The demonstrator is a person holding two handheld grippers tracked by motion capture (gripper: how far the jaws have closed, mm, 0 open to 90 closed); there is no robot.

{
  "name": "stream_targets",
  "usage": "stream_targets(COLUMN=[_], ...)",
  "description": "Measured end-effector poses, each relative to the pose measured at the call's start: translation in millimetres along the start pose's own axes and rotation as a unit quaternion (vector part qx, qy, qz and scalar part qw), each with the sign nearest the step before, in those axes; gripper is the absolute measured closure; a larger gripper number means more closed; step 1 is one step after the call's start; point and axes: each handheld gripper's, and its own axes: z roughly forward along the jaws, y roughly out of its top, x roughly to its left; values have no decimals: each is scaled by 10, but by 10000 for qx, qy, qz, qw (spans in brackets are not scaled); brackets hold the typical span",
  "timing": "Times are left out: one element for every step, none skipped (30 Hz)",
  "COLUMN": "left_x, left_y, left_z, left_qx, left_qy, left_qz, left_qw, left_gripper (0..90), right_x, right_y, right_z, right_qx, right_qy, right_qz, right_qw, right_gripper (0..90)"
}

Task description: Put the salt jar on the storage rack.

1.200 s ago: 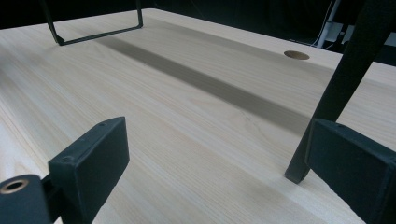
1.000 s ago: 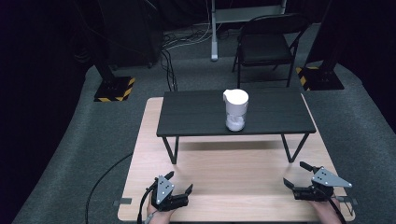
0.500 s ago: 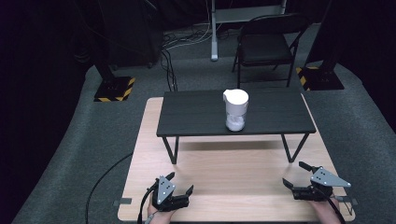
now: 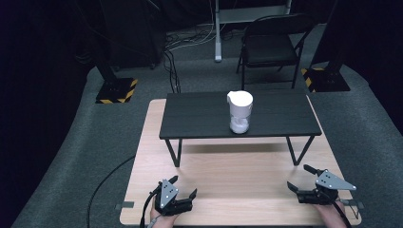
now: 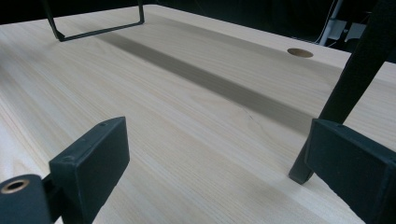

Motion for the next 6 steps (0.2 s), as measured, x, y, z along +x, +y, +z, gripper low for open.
stream_targets(left_x=[1, -2, -1, -1, -2, -3], left_y=[1, 1, 1, 1, 1, 2], left_z=[0, 2, 3, 3, 4, 4], left_qx=[4, 6, 5, 5, 5, 6], left_qy=[-2, 4, 0, 0, -4, -5], left_qz=[7, 14, 13, 13, 11, 24], left_qw=[10000, 10000, 10000, 10000, 10000, 10000], left_gripper=[142, 142, 142, 142, 142, 142], right_x=[0, -2, -1, -1, 0, 0], right_y=[0, 1, 0, 0, -1, -1], right_z=[0, -2, -3, -3, -6, -6], right_qx=[0, 1, -1, -1, -10, -10], right_qy=[0, -2, -8, -8, -15, -15], right_qz=[0, 7, 14, 14, 15, 15], right_qw=[10000, 10000, 10000, 10000, 10000, 10000], right_gripper=[55, 55, 55, 55, 55, 55])
